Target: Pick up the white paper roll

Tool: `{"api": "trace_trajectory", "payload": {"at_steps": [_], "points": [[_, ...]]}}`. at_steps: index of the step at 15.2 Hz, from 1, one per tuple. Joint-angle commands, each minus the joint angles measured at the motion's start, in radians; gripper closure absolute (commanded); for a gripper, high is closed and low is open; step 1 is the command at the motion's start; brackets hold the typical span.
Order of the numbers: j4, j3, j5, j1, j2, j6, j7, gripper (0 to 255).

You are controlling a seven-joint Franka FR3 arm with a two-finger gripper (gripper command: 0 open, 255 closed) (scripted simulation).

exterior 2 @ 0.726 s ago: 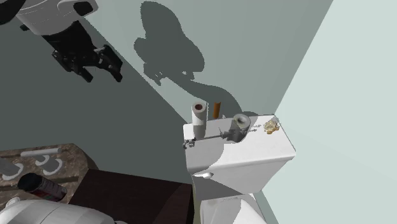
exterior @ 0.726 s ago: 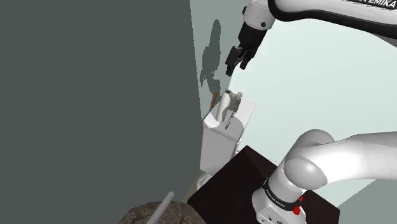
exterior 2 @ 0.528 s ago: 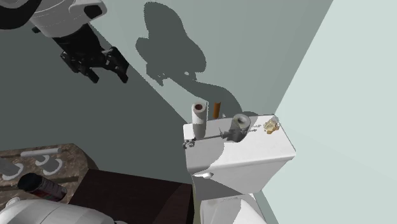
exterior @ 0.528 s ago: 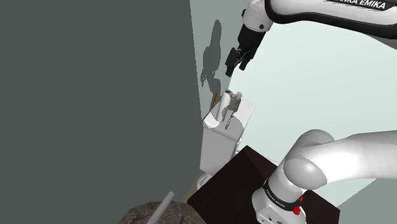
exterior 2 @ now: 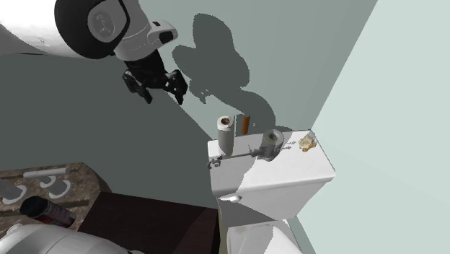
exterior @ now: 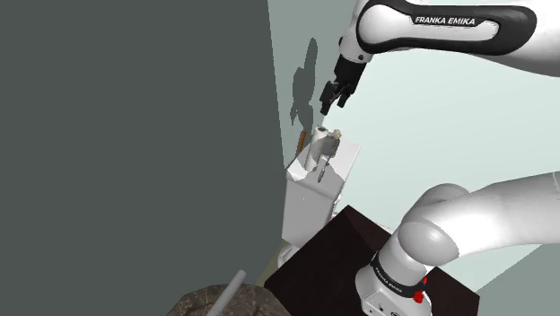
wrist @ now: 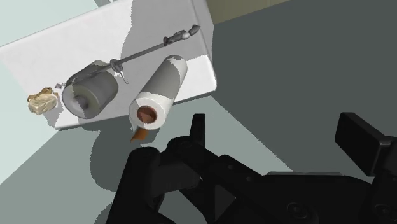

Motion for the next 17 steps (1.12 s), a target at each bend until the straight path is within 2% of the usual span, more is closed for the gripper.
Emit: {"api": "trace_trajectory", "payload": {"at_steps": [1,10,17], "points": [[-0.002,-0.038,-0.011,-0.012,0.046,0.042,-0.033,0],[0.050,-0.194,-0.014,-0.051,0.287,0.196,-0.180,0],[0.152,-0.300,0.052,-0.076,0.521,0.289,-0.319,0]]}}
